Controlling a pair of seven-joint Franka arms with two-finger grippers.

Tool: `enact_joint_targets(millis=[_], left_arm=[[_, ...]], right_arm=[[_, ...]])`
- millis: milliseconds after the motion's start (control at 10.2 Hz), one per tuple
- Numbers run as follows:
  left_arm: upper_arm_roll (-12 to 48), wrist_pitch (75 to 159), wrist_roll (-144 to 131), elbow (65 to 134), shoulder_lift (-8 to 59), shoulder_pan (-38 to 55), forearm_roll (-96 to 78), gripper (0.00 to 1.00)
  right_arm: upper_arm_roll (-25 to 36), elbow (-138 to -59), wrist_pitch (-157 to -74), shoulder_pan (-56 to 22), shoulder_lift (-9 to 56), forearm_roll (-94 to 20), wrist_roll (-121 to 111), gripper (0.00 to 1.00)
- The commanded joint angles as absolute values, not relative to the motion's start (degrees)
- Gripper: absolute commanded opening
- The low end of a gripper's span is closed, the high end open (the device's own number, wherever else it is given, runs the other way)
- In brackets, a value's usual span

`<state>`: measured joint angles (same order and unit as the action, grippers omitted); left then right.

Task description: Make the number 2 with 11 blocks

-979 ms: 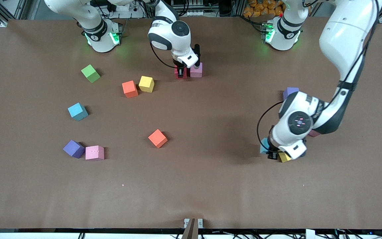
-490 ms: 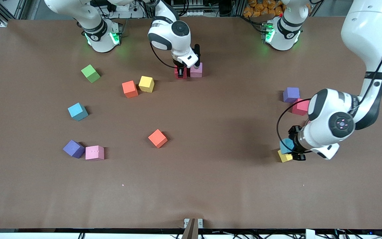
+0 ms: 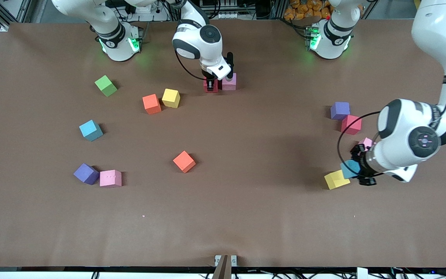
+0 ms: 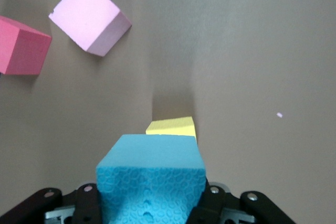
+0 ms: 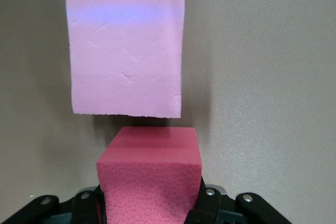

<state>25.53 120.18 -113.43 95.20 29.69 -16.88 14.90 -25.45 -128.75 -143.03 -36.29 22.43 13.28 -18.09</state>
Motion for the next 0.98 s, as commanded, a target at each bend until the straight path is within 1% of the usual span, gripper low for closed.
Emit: enact_joint_targets(millis=[0, 196, 490, 881], left_arm=[[26.7, 120.8, -114.2, 97.6, 27.9, -17.2, 13.6, 0.0], [26.7, 120.8, -113.7, 97.5, 28.1, -17.1, 13.6, 0.0], [26.6, 120.8, -113.1, 96.9, 30.1, -17.3, 14.5, 0.0], [26.6, 121.0, -111.3, 97.0, 30.4, -16.0, 15.2, 0.0]], right_arm=[[-26.7, -129.4, -142.9, -34.5, 22.0, 12.5, -17.8, 0.27], [-27.5, -129.4, -142.4, -33.4, 22.0, 12.5, -17.8, 0.28], [-30.5, -129.3, -140.9, -30.9, 22.0, 11.3, -18.1, 0.29], [-31.3, -128.9, -140.7, -30.8, 22.2, 10.2, -18.4, 0.29]])
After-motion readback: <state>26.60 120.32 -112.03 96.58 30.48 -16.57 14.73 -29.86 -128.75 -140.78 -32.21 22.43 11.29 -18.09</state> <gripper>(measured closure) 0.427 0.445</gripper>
